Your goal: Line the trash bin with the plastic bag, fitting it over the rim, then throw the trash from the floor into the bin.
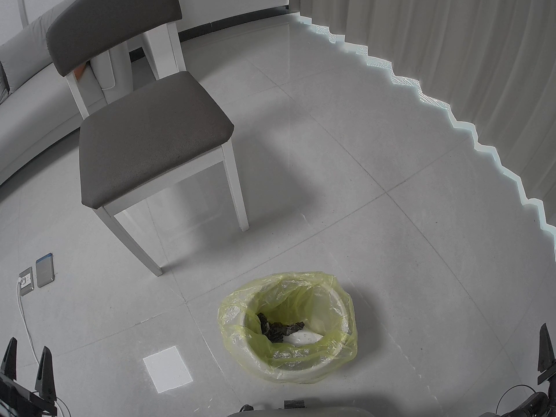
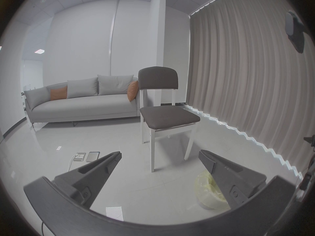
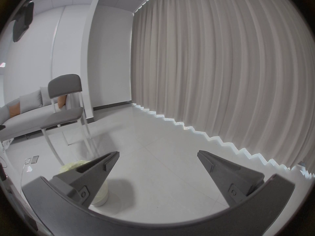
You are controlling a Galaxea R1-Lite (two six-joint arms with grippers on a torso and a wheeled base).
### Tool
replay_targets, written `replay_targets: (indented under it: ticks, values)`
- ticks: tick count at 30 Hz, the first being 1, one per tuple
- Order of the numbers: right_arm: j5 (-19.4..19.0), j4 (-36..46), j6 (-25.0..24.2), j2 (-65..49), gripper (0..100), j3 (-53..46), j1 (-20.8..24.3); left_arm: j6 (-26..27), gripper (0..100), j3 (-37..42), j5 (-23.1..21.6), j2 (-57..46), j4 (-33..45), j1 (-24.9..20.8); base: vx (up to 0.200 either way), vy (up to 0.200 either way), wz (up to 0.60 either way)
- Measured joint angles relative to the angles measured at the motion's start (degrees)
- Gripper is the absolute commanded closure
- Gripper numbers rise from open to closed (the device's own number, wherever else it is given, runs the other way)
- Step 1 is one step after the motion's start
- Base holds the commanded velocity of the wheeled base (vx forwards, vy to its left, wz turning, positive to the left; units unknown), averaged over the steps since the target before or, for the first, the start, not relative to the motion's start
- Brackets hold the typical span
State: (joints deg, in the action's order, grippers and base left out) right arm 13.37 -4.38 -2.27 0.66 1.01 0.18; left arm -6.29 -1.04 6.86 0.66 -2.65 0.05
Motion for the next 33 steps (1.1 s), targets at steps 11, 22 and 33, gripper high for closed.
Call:
replay_targets:
  ticks: [11,22,33]
  values:
    - [-5.8,1.0,1.0,0.0,0,0.0,0.0,-3.7,0,0.0,7.5,0.0,-1.0,0.0,0.0,0.0,0.0]
    - [-10.0,4.8,1.1,0.0,0,0.0,-0.1,0.3,0,0.0,4.8,0.0,-0.3,0.0,0.0,0.0,0.0]
    - [-9.3,4.6,0.4,0.0,0,0.0,-0.1,7.6,0,0.0,-9.1,0.0,3.3,0.0,0.0,0.0,0.0]
